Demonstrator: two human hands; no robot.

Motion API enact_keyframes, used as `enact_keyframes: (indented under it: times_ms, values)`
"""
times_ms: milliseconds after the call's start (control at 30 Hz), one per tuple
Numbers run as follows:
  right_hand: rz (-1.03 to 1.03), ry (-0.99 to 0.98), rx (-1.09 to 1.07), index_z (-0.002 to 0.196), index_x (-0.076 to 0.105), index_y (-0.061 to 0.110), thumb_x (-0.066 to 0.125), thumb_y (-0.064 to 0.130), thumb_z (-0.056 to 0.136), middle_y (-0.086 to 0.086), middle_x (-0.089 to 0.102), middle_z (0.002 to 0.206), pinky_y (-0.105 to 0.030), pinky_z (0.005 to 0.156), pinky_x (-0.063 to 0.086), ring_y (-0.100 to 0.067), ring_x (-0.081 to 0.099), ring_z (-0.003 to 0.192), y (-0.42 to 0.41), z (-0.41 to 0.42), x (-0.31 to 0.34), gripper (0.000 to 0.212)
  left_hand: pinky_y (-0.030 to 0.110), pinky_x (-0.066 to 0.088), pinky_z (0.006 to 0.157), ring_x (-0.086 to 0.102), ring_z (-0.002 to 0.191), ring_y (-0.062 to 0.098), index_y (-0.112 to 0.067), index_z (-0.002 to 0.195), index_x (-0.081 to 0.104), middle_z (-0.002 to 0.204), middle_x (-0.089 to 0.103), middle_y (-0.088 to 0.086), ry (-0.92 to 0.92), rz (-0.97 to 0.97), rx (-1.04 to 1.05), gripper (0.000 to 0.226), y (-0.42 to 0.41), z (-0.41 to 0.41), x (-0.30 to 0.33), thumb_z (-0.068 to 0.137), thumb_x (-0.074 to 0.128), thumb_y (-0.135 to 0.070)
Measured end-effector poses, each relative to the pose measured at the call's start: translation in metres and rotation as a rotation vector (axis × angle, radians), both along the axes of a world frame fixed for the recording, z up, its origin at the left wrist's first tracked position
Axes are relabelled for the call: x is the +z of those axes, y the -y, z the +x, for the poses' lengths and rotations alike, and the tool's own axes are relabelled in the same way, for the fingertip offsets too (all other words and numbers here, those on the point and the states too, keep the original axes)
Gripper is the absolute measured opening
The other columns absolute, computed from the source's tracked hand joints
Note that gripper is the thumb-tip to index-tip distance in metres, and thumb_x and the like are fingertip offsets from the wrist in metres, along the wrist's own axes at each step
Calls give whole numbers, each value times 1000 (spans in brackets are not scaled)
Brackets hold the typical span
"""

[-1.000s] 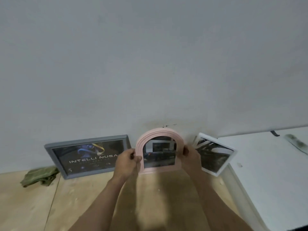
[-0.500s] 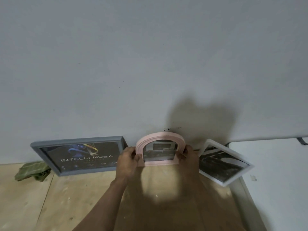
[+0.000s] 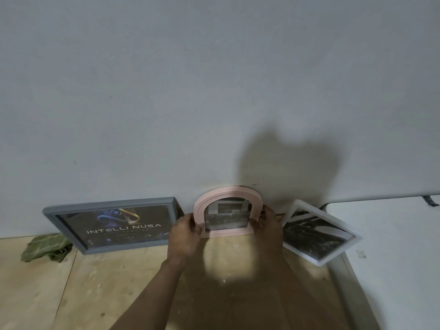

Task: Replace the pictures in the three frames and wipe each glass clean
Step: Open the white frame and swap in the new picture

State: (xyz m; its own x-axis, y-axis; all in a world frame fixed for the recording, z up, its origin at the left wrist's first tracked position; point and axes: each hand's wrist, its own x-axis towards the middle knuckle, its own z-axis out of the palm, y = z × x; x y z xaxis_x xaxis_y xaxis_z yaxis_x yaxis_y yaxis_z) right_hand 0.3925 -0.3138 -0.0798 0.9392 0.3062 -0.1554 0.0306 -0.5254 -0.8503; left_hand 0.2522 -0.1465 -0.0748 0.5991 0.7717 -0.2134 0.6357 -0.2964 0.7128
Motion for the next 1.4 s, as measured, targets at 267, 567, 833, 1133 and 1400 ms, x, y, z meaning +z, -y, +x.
enact_keyframes:
  times_ms: [267, 567, 833, 1133, 1400]
  values:
    - [-26, -130, -209, 109, 60, 28, 61, 29, 90, 1, 65, 98, -34, 79, 48, -22, 62, 92, 65, -43, -9, 19, 34, 56, 83, 70, 94, 29, -19, 103, 74, 103, 76, 7, -365, 88, -201, 34, 62, -15, 6, 92, 50, -40]
    - [-3, 97, -722, 110, 53, 19, 65, 26, 87, 2, 60, 98, -34, 77, 49, -21, 61, 84, 161, -11, 43, 27, 37, 58, 82, 70, 93, 26, -20, 120, 69, 102, 76, 4, 13, -143, -386, 30, 127, 98, 49, 93, 57, -15]
    - [126, -41, -422, 131, 51, 27, 66, 25, 88, 10, 58, 120, -28, 88, 50, -12, 57, 107, 197, 35, 38, 46, 36, 56, 64, 70, 79, 29, -28, 126, 58, 105, 72, 8, 48, -372, -497, 29, 141, 149, 53, 101, 51, -40]
    - [120, 92, -369, 101, 70, 24, 63, 11, 86, 12, 72, 87, -28, 78, 57, -2, 67, 83, 187, 15, 43, 20, 33, 47, 62, 65, 68, 18, -20, 108, 65, 83, 69, 5, 145, -531, -408, 21, 141, 124, 57, 103, 50, -34]
    - [-128, 748, -223, 96, 72, 14, 62, 26, 88, 3, 70, 88, -26, 64, 50, -15, 63, 78, 141, -101, 61, 18, 43, 59, 72, 74, 85, 34, -14, 111, 69, 102, 77, 9, 369, -841, -94, 38, 126, 8, 96, 104, 43, -40]
